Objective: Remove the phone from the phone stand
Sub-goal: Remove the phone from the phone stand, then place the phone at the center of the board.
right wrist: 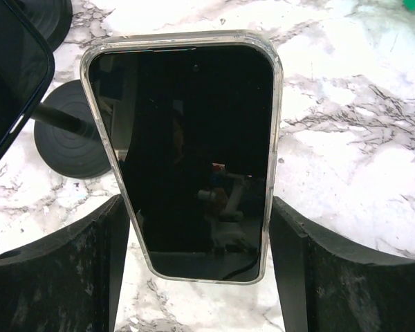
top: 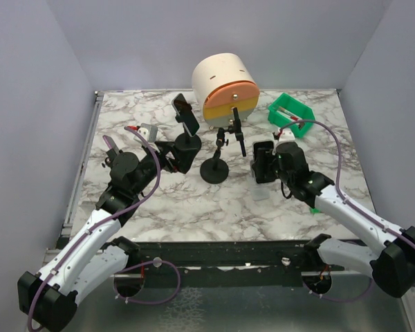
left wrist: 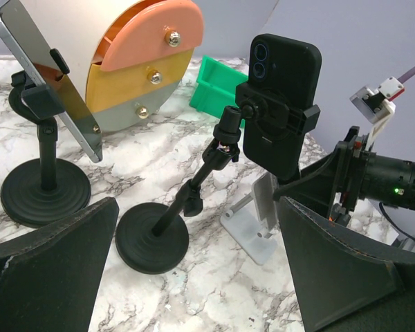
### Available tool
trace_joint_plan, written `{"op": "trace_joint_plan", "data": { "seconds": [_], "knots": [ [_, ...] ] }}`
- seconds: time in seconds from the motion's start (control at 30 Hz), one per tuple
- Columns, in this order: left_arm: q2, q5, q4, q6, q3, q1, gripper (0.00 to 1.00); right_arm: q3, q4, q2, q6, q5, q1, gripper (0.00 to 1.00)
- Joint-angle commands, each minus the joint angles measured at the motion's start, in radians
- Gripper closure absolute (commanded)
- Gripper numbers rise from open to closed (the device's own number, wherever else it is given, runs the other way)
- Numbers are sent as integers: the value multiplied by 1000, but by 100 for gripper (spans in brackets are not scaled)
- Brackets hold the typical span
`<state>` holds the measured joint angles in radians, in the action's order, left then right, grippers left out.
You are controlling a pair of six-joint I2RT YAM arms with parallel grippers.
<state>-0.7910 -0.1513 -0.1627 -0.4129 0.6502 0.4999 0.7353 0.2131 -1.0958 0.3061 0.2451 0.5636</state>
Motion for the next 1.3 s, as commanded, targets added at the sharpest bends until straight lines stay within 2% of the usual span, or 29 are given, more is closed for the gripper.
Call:
{"op": "trace_joint_plan", "data": {
  "seconds": [0.0, 0.13, 0.3, 0.4, 0.5, 0.73, 1.07, 1.27],
  "knots": [
    [10, -1, -6, 13, 10, 5, 1, 46, 41, 70, 7, 52, 8, 38],
    [10, -1, -6, 10, 9, 5, 1, 90, 105, 131, 17, 125, 6, 38],
    [12, -9, -6, 1, 12, 5, 1, 188, 212, 116, -20, 213, -20, 39],
    [18, -12, -9, -5, 11, 5, 1, 200, 225, 85, -11, 152, -110, 42],
    [24, -11, -8, -10, 12, 6, 1, 196, 213, 49, 8, 35, -284, 44],
    [20, 30, 49, -22, 35, 6, 1, 190, 188, -151, 70, -72, -454, 46],
    [100, 16, 22, -25, 22, 15, 1, 297, 221, -428, 11, -100, -510, 45],
    [125, 32, 25, -10, 21, 24, 1, 303, 208, -525, -16, -133, -510, 45]
  ]
}}
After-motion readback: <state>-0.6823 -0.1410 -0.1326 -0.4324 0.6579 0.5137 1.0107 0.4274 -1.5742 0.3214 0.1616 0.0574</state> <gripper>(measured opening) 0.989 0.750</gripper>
